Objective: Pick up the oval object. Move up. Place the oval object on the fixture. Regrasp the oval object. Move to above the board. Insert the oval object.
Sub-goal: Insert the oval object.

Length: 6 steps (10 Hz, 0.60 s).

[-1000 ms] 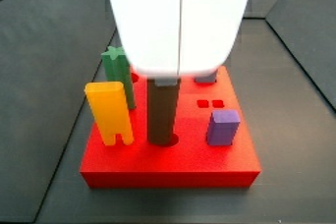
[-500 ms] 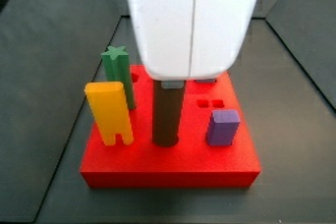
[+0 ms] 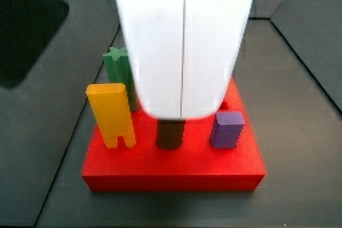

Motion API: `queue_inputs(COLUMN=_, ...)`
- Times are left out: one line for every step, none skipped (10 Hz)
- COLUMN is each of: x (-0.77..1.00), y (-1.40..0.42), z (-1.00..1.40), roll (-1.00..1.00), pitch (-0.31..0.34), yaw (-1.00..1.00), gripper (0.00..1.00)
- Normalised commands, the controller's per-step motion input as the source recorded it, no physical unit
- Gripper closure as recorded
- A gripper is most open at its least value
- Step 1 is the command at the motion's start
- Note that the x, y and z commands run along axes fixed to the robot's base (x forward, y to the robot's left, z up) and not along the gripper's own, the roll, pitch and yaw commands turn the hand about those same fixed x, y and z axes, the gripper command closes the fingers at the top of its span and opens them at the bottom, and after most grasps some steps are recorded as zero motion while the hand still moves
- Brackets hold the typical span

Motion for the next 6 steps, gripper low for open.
queue_inputs(x=0.13, y=-0.09, z=-0.36, roll=0.07, pitch=0.000, yaw=-0.08, gripper=1.00)
queue_inputs(x=0.12, y=-0.01, z=-0.39, roll=0.03, pitch=-0.007, yaw=-0.02, gripper=1.00)
queue_inputs(x=0.09, y=0.00, z=-0.42, roll=0.04, pitch=-0.010, yaw=0.00, gripper=1.00)
queue_inputs(x=0.00, y=0.00, z=-0.24, roll=0.00, pitch=-0.024, yaw=0.00, gripper=1.00)
queue_inputs(x=0.00, y=0.00, z=0.00, roll=0.00, pitch=0.007, yaw=0.00, gripper=1.00)
queue_inputs(x=0.00, y=0.00, z=0.00, roll=0.00, pitch=0.000, yaw=0.00, gripper=1.00)
